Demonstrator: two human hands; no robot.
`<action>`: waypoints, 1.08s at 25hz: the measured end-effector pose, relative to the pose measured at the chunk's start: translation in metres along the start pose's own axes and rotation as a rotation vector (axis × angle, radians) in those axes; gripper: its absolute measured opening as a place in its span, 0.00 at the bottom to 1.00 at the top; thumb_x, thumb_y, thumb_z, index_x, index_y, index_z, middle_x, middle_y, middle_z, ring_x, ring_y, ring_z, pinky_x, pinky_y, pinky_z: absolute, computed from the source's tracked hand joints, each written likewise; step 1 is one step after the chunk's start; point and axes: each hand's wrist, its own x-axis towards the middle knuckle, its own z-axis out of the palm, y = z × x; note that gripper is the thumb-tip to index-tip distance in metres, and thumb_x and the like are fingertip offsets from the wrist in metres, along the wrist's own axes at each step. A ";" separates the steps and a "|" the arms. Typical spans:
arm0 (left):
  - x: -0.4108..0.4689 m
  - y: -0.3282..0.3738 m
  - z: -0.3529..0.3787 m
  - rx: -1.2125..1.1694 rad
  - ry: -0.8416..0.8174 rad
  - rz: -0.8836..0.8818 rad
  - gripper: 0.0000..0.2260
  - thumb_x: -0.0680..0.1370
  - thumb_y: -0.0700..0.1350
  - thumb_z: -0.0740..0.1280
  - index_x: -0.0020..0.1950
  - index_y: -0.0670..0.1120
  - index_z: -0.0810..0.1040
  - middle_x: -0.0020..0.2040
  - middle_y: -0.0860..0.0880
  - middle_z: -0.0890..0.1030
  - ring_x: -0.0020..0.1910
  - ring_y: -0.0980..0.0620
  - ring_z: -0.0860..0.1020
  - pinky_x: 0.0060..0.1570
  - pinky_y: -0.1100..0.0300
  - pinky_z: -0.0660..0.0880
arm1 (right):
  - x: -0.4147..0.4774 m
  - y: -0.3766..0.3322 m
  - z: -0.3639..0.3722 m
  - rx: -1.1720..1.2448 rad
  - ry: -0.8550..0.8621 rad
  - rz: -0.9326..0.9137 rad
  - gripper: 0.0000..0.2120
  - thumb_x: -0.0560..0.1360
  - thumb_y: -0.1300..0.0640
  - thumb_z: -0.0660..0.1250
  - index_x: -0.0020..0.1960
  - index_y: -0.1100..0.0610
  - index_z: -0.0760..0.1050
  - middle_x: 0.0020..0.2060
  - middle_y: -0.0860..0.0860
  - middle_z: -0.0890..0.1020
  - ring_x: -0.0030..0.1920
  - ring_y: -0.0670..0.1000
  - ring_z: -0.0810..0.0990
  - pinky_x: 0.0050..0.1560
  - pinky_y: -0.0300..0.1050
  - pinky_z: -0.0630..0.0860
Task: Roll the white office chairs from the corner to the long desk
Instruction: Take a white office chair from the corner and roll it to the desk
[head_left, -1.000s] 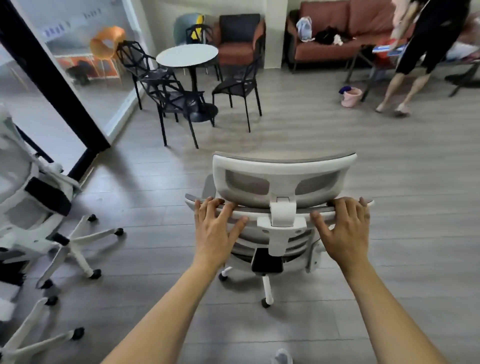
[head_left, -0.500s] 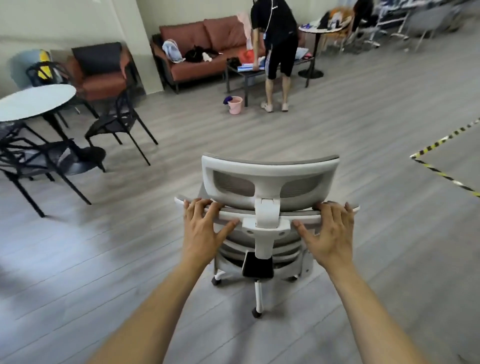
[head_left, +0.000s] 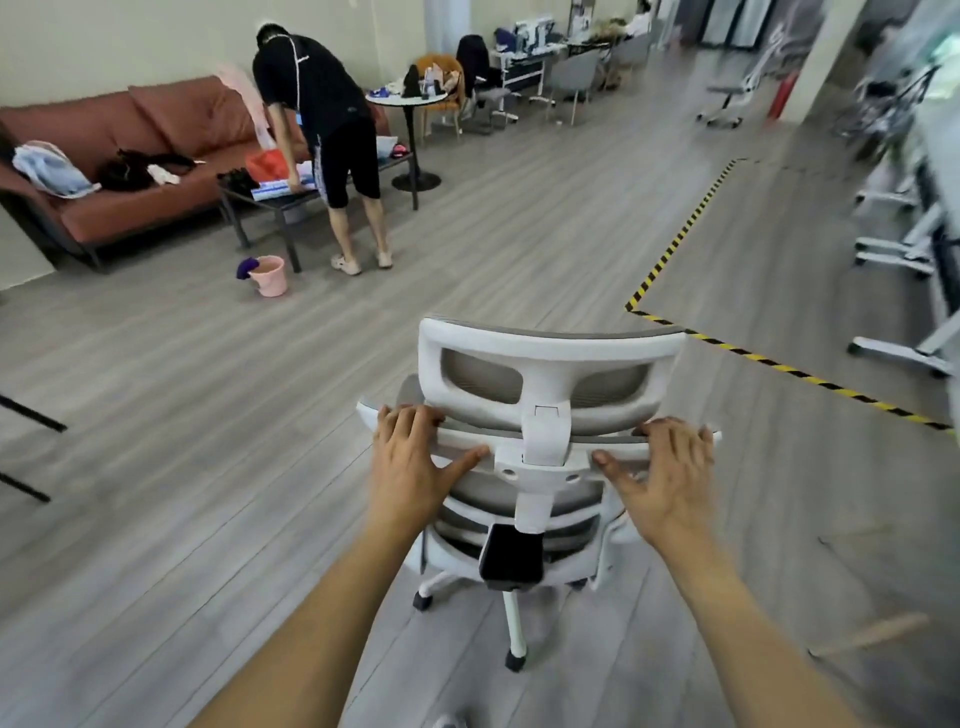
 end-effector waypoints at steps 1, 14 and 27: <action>0.030 -0.002 0.015 -0.035 -0.022 0.023 0.29 0.69 0.71 0.69 0.52 0.47 0.74 0.48 0.52 0.76 0.56 0.48 0.71 0.71 0.45 0.63 | 0.018 0.005 0.004 -0.026 -0.007 0.045 0.36 0.74 0.24 0.56 0.58 0.57 0.74 0.60 0.55 0.76 0.69 0.59 0.70 0.78 0.59 0.55; 0.352 0.004 0.237 -0.197 -0.216 0.265 0.26 0.71 0.66 0.72 0.58 0.48 0.74 0.55 0.52 0.76 0.61 0.49 0.68 0.65 0.54 0.67 | 0.273 0.125 0.117 0.004 0.038 0.402 0.31 0.71 0.29 0.67 0.62 0.50 0.73 0.67 0.50 0.72 0.77 0.53 0.60 0.78 0.60 0.57; 0.708 0.079 0.511 -0.235 -0.296 0.314 0.25 0.71 0.68 0.69 0.57 0.51 0.74 0.54 0.54 0.75 0.59 0.50 0.71 0.61 0.51 0.71 | 0.614 0.339 0.249 -0.027 0.052 0.471 0.37 0.70 0.22 0.59 0.63 0.50 0.73 0.67 0.48 0.70 0.77 0.52 0.59 0.80 0.60 0.51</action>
